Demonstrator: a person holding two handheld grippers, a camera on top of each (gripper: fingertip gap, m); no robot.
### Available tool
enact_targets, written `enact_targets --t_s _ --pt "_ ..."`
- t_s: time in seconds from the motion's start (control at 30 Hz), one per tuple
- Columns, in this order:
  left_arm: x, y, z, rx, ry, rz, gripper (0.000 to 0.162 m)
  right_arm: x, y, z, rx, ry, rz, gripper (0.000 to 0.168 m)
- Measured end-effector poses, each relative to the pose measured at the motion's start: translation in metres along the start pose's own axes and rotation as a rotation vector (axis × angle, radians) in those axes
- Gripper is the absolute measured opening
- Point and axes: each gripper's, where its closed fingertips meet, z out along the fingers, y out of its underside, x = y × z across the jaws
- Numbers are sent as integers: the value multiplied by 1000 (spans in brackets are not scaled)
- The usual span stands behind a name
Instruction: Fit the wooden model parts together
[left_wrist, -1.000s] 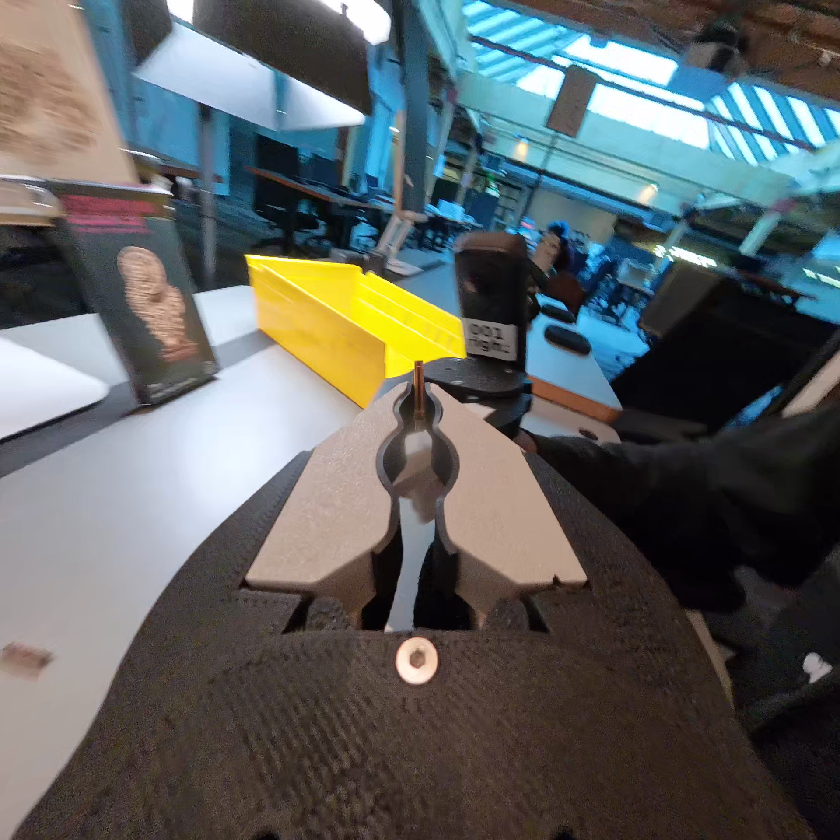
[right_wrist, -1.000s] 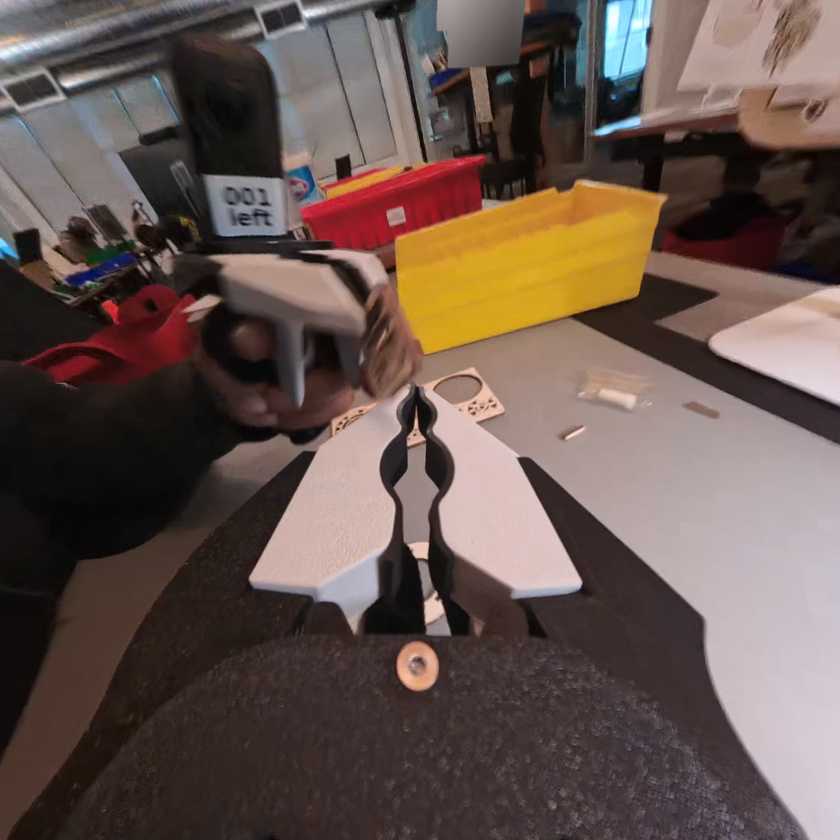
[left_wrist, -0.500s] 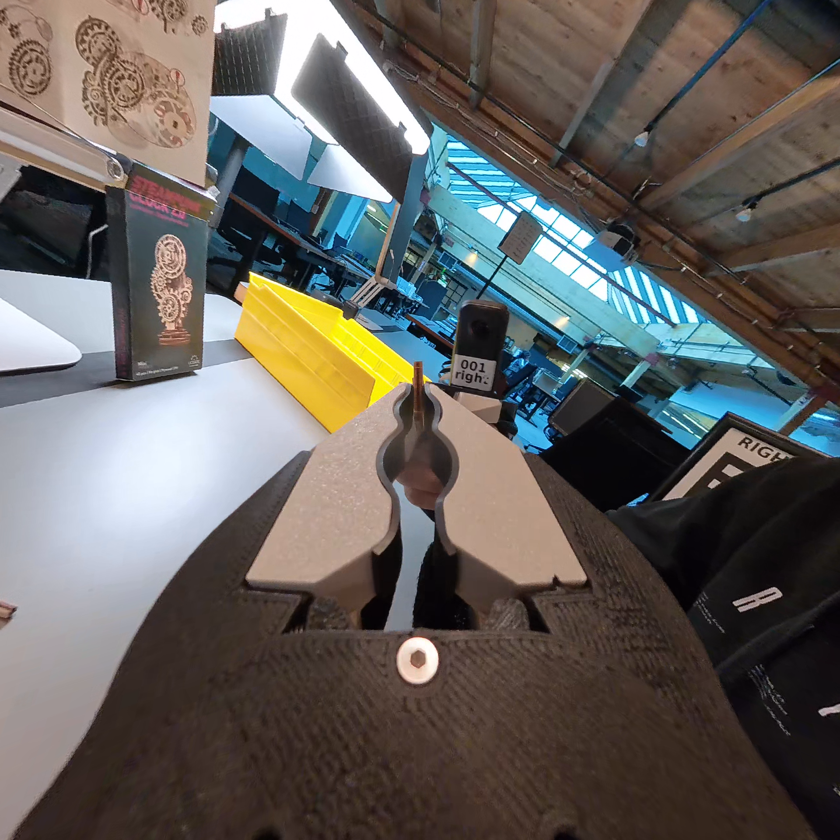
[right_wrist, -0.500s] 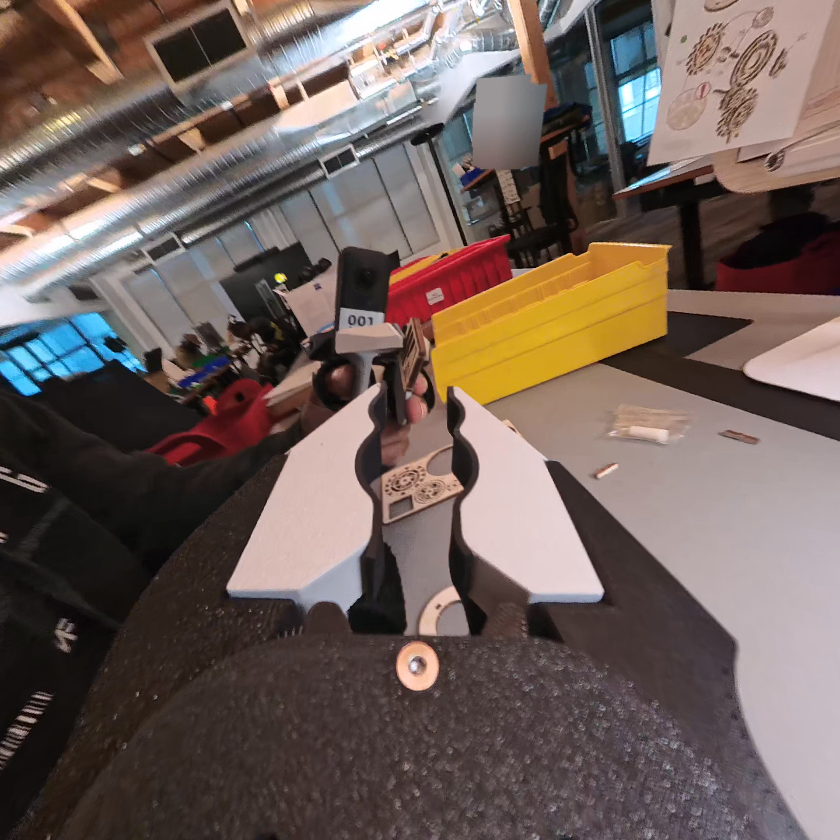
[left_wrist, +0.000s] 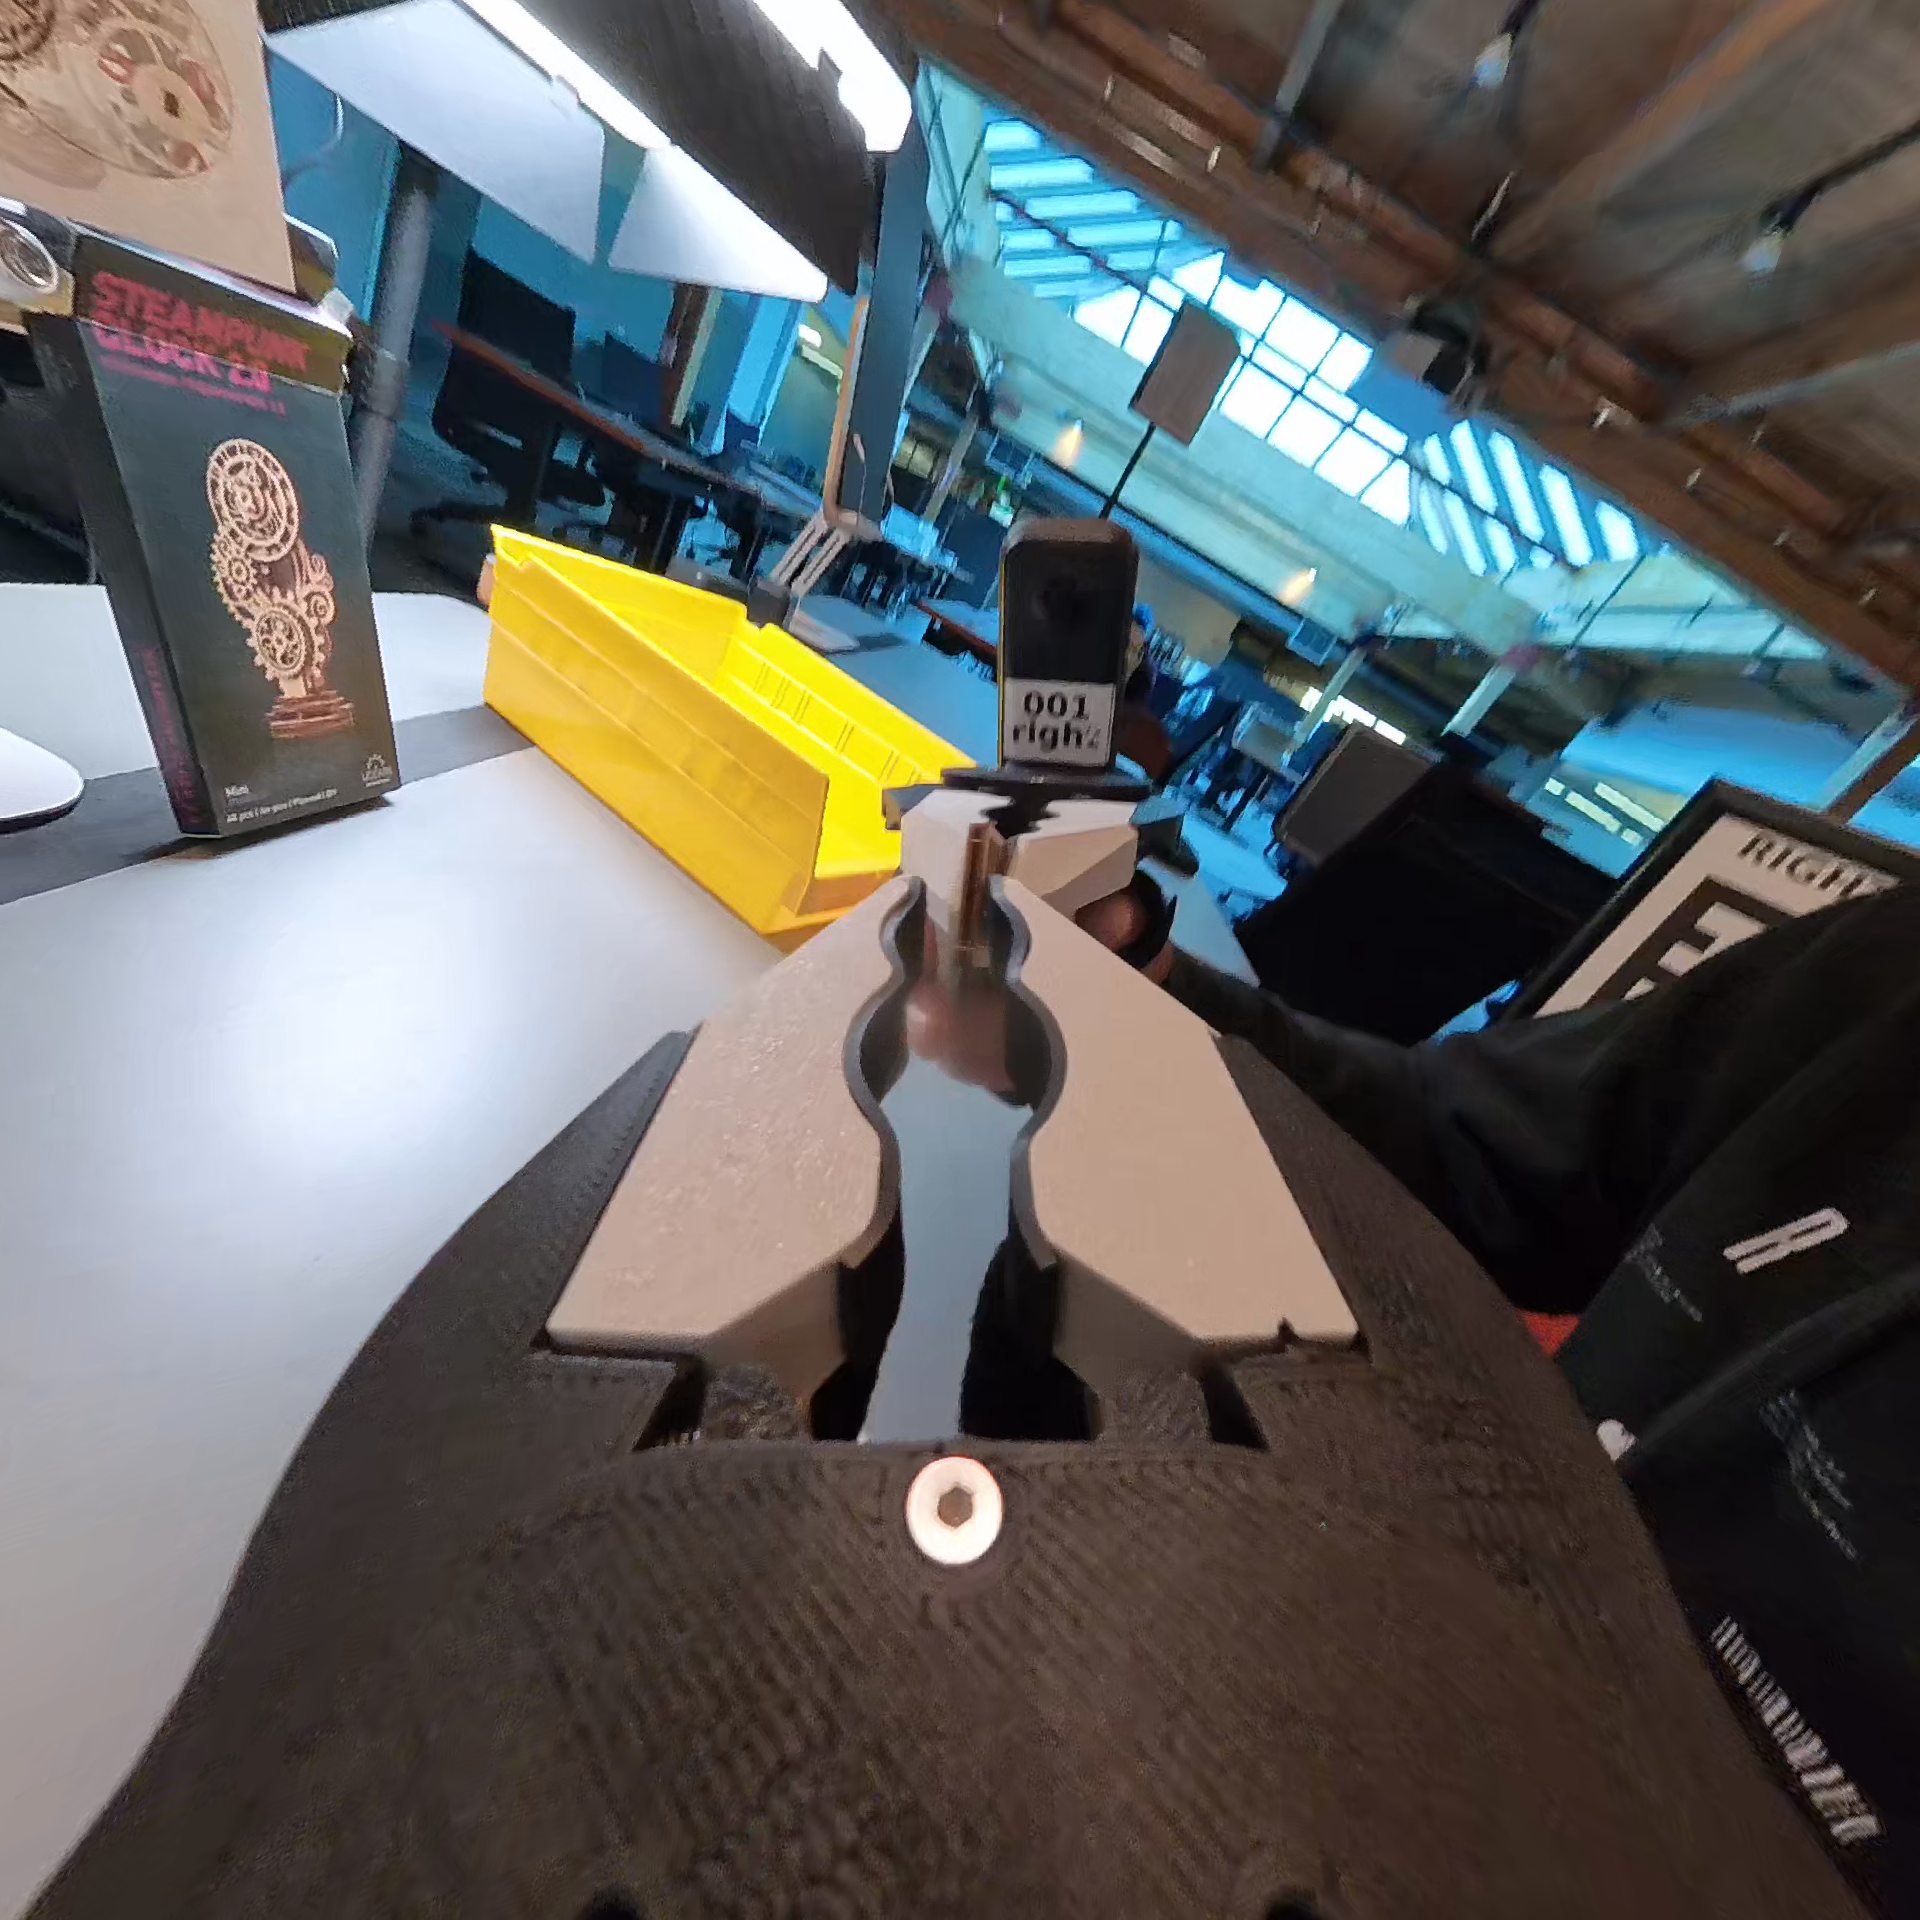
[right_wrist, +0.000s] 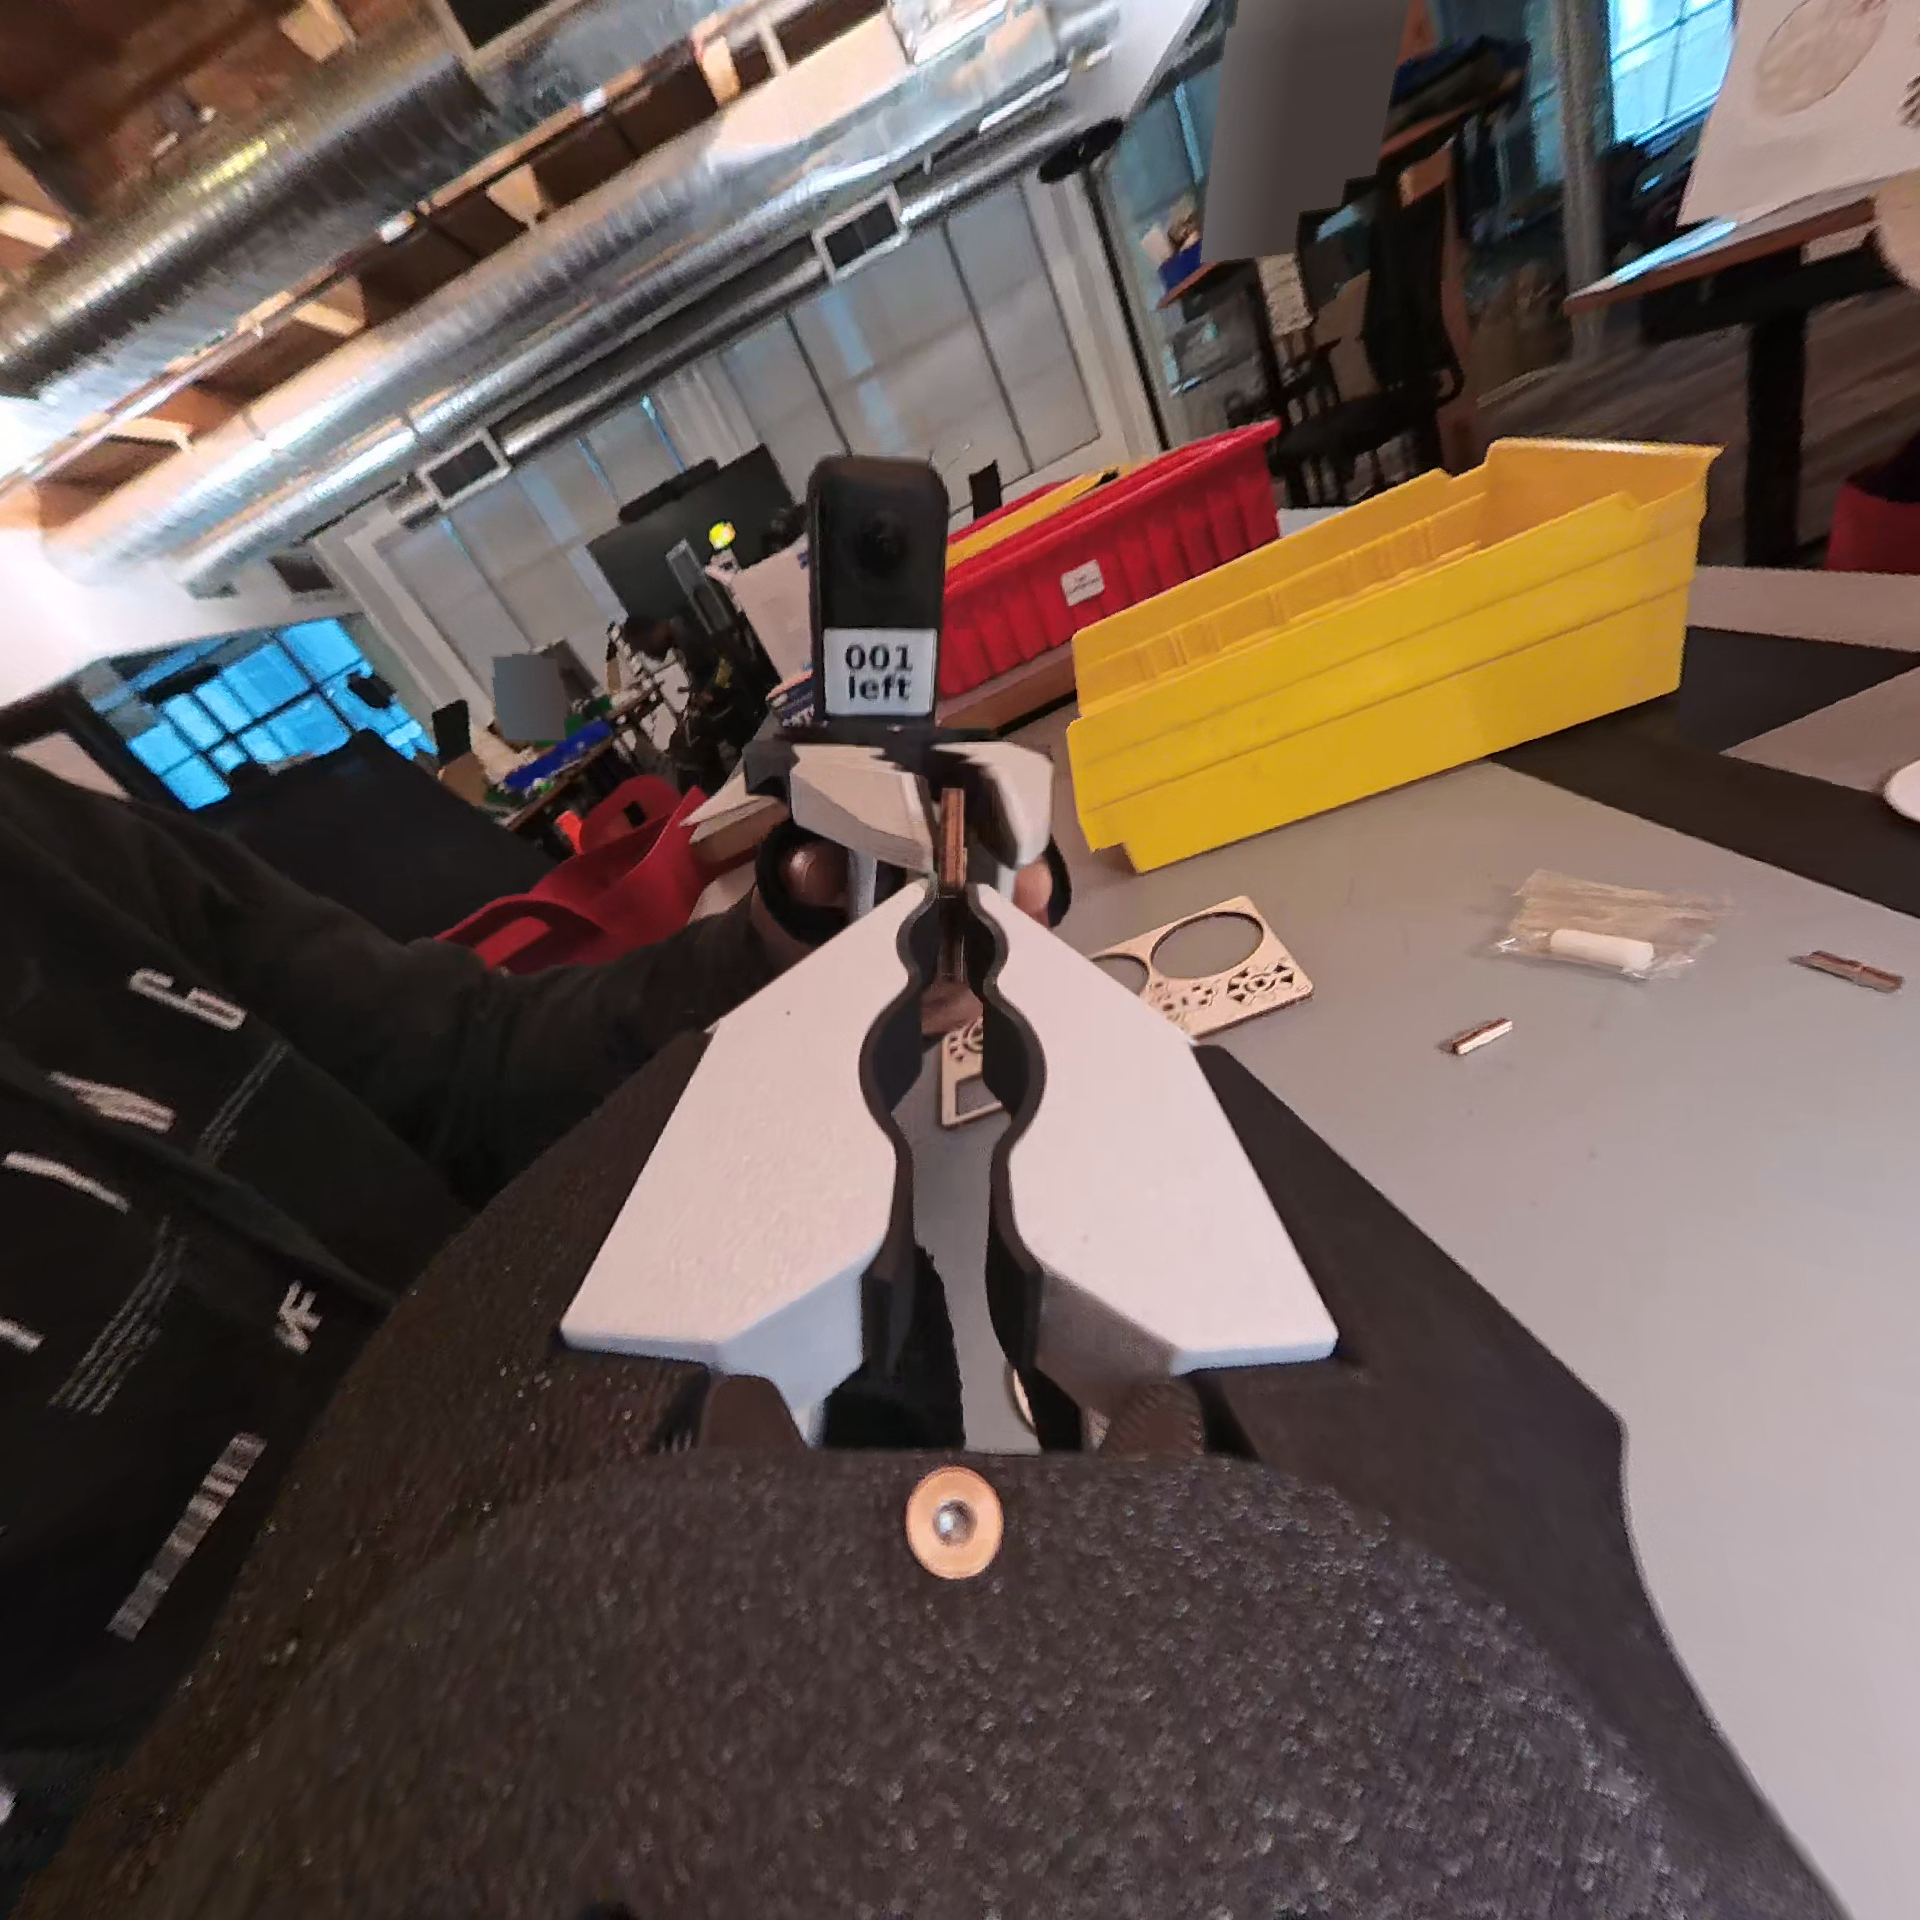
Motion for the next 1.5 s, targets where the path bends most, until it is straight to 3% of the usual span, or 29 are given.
enact_targets --t_s 0.07,0.27,0.53,0.9,1.2,1.5 --pt "0 5 0 -53 -4 28 16 -3 4 0 -47 -20 -8 0" --pt "4 13 3 -121 -20 100 3 2 11 -3 -102 2 -2 1" --pt "-9 8 5 -90 -134 115 1 18 5 -7 -66 111 -37 4" --pt "-14 5 5 -62 -164 59 1 24 2 -5 -50 180 -65 5" --pt "-20 2 4 -3 -188 -12 2 31 -2 -2 -26 323 -208 5" --pt "-17 -3 2 56 -91 -158 1 25 -7 -2 51 198 -30 5"
